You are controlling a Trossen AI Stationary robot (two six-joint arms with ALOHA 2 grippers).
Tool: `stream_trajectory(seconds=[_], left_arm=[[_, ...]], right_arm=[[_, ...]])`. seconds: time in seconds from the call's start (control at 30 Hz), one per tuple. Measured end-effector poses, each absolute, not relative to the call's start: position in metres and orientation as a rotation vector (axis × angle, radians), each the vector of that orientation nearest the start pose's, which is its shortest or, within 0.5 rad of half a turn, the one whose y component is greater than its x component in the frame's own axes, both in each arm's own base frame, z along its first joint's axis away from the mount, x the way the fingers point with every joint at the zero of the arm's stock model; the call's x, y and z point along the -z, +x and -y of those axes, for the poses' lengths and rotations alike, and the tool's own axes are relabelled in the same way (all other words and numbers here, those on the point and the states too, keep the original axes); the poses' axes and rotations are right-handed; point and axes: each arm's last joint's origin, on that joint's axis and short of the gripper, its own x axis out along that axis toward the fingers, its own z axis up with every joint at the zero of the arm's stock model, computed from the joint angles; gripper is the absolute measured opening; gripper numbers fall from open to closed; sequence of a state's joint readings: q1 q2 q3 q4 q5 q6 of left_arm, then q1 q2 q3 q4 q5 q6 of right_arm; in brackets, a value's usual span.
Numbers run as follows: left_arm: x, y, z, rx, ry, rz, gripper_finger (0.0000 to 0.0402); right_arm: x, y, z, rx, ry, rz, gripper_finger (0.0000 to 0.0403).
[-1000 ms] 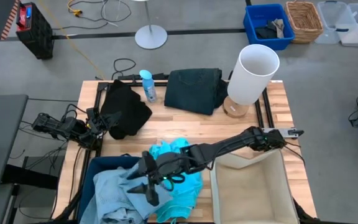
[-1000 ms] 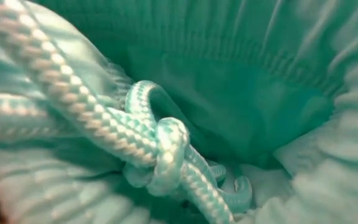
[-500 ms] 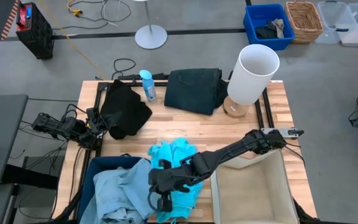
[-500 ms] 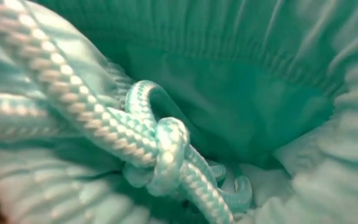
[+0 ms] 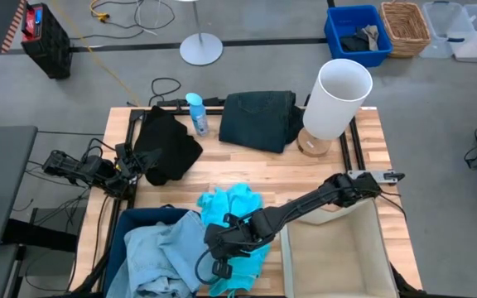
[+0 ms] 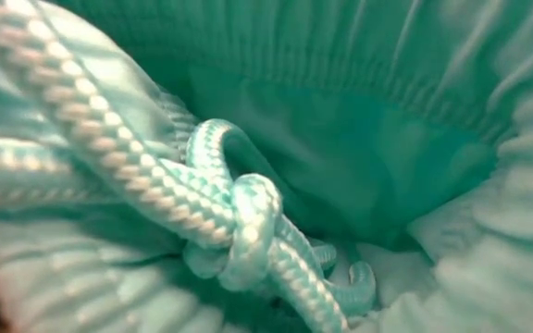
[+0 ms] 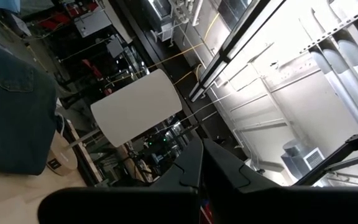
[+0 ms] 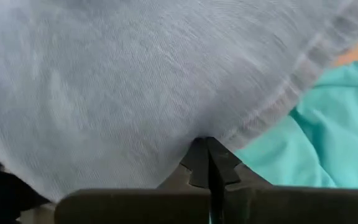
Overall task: Sort clothes
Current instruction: Put the light blue jeans into the blue laundry organizer
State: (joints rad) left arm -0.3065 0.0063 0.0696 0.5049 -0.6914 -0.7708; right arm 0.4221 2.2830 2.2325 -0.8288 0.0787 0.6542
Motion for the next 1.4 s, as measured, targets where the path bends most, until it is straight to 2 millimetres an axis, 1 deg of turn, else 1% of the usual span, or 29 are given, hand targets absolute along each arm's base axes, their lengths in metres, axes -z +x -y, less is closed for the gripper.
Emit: stream_trajectory(seconds=[0.13, 0.27, 0.47, 0.6, 0.67, 0.7, 0.77, 0.87, 0.97, 1.03, 1.1, 1.23, 1.4], left_arm=[[-0.229, 0.075, 0.004, -0.168, -1.016, 0.632, 0.0006], [-0.229, 0.075, 0.004, -0.169, -1.015, 0.631, 0.0006], [-0.229, 0.075, 0.004, -0.184, -1.012, 0.633, 0.0006], [-0.229, 0.075, 0.004, -0.200, -1.009, 0.636, 0.0006], [-0.228, 0.075, 0.003, -0.206, -1.009, 0.635, 0.0006], [-0.228, 0.075, 0.003, -0.207, -1.008, 0.633, 0.0006], [-0.227, 0.075, 0.004, -0.209, -1.010, 0.626, 0.0006], [-0.227, 0.076, 0.004, -0.212, -1.006, 0.617, 0.0006], [-0.226, 0.076, 0.004, -0.213, -1.005, 0.614, 0.0006], [-0.226, 0.077, 0.004, -0.215, -1.004, 0.609, 0.0006], [-0.226, 0.077, 0.004, -0.217, -1.001, 0.604, 0.0006], [-0.225, 0.077, 0.004, -0.219, -1.000, 0.598, 0.0006], [-0.225, 0.077, 0.004, -0.219, -0.999, 0.596, 0.0006]], right_arm=[[-0.282, 0.467, -0.204, -0.066, 0.424, -0.818, 0.0002], [-0.283, 0.472, -0.201, -0.072, 0.443, -0.780, 0.0001], [-0.292, 0.481, -0.197, -0.102, 0.485, -0.662, 0.0001], [-0.292, 0.495, -0.195, -0.119, 0.552, -0.563, 0.0001], [-0.283, 0.504, -0.198, -0.129, 0.587, -0.520, 0.0001], [-0.282, 0.507, -0.199, -0.140, 0.605, -0.486, 0.0001], [-0.275, 0.510, -0.200, -0.134, 0.622, -0.489, 0.0001], [-0.266, 0.518, -0.202, -0.135, 0.707, -0.454, 0.0001], [-0.252, 0.527, -0.204, -0.158, 0.787, -0.418, 0.0001], [-0.246, 0.529, -0.204, -0.140, 0.827, -0.443, 0.0001], [-0.235, 0.533, -0.201, -0.118, 0.881, -0.456, 0.0001], [-0.223, 0.535, -0.199, -0.075, 0.950, -0.498, 0.0001], [-0.218, 0.536, -0.193, -0.015, 1.027, -0.543, 0.0001]])
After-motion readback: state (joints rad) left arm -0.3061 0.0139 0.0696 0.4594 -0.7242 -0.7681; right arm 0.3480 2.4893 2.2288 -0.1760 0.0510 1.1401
